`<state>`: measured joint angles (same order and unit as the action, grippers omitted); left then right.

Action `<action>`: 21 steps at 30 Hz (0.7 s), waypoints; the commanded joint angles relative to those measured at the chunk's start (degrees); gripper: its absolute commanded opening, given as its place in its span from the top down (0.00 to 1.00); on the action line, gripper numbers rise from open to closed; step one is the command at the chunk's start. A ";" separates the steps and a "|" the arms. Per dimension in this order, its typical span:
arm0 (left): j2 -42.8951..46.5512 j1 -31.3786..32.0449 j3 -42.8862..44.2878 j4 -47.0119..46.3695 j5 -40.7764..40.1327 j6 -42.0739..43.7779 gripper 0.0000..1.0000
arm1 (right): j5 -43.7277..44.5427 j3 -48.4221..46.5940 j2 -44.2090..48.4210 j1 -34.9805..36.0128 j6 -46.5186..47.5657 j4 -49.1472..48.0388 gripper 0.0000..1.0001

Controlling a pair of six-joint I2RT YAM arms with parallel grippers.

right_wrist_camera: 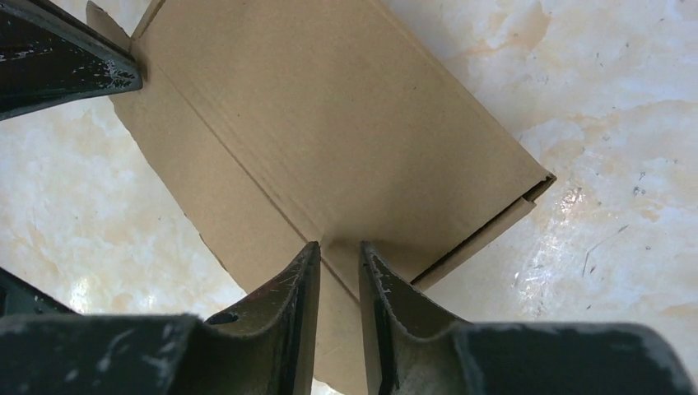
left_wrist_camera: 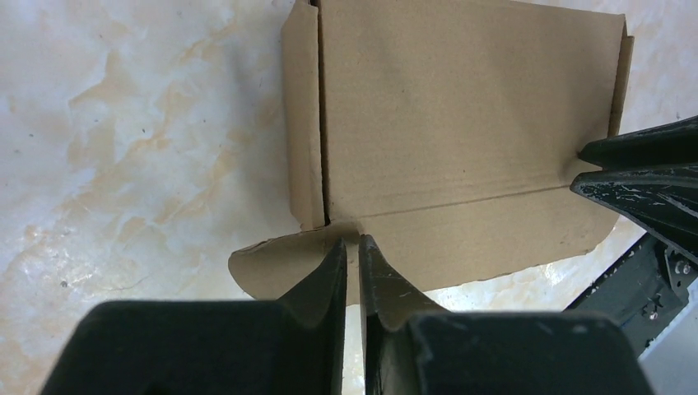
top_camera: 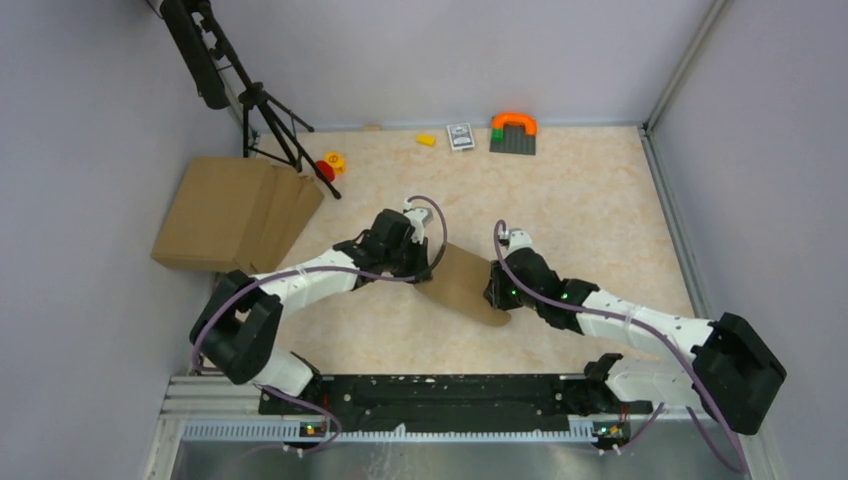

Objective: Fold the paper box

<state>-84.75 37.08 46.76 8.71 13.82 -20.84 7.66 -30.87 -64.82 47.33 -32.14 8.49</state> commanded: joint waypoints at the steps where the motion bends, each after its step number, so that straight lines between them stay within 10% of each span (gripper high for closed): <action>1: -2.21 -0.08 -0.32 -1.41 0.18 1.13 0.90 | 2.23 -1.95 -1.33 -0.18 0.32 3.67 0.77; 7: 3.12 -0.06 3.15 4.43 -0.15 2.73 0.86 | 4.45 -7.80 3.03 -0.82 2.26 9.62 0.74; 14: 2.74 -0.74 11.68 9.75 -4.63 7.20 0.73 | 3.65 -6.15 10.39 -6.14 -2.53 13.54 0.36; 21: -7.85 -2.23 19.08 8.04 -2.84 9.06 0.58 | -4.90 3.30 13.32 -12.93 -14.63 2.83 0.35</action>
<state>-86.54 35.64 62.17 17.26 10.72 -14.09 8.82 -32.34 -52.27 37.50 -38.72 18.02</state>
